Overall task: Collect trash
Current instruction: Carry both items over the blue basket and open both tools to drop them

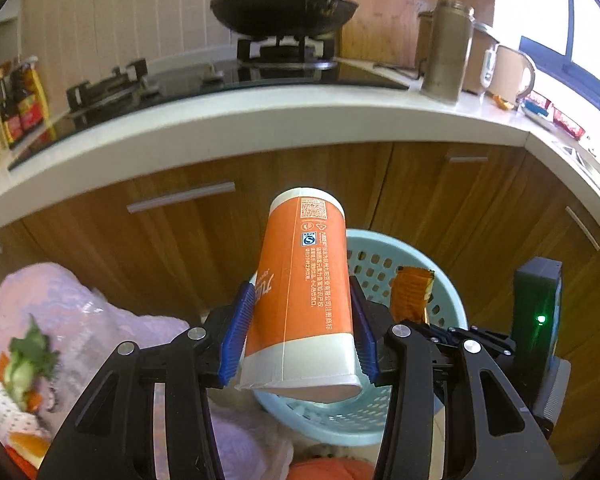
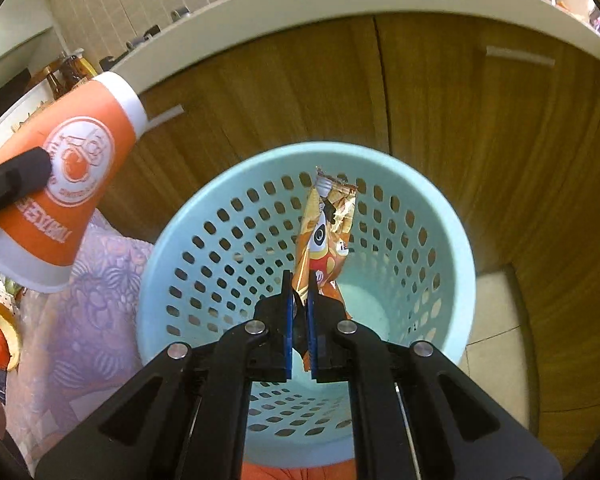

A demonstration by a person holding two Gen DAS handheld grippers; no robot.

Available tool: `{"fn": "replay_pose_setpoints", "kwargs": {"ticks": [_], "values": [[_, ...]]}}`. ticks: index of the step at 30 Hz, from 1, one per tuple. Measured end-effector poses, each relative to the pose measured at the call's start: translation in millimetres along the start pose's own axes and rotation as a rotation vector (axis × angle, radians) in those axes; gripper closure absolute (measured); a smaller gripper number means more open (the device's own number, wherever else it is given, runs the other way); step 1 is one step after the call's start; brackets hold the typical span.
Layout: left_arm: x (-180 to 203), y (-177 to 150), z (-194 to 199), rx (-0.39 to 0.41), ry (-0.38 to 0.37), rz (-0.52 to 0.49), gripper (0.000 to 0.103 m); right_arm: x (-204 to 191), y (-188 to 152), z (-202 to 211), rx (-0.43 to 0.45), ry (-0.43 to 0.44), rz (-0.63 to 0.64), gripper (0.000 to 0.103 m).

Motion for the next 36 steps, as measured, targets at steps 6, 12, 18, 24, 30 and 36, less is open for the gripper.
{"fn": "replay_pose_setpoints", "kwargs": {"ticks": [6, 12, 18, 24, 30, 36], "values": [[-11, -5, -20, -0.039, -0.018, 0.055, 0.058, 10, 0, -5, -0.007, 0.041, -0.016, 0.074], [-4, -8, -34, -0.059, -0.024, 0.047, 0.057, 16, 8, 7, 0.033, 0.042, -0.02, 0.047], [2, -16, -48, -0.11, -0.022, 0.03, 0.05, 29, 15, 24, 0.065, 0.041, -0.083, 0.047], [3, -19, -28, -0.076, -0.008, 0.011, 0.047, 22, 20, 47, 0.106, 0.031, -0.071, 0.047], [-4, -20, 22, 0.007, -0.002, 0.005, 0.047, -7, 21, 73, 0.148, 0.044, -0.009, 0.047], [-20, -24, 79, 0.09, 0.011, 0.054, 0.047, -52, 16, 101, 0.179, 0.075, 0.078, 0.047]]}}
Point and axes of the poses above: each gripper's, at about its wrist camera, not at the fingertips, and z roughly against the way its jaws point, x to its right, y to its top, the point moved 6 cm from there along -z, roughly the way its jaws point
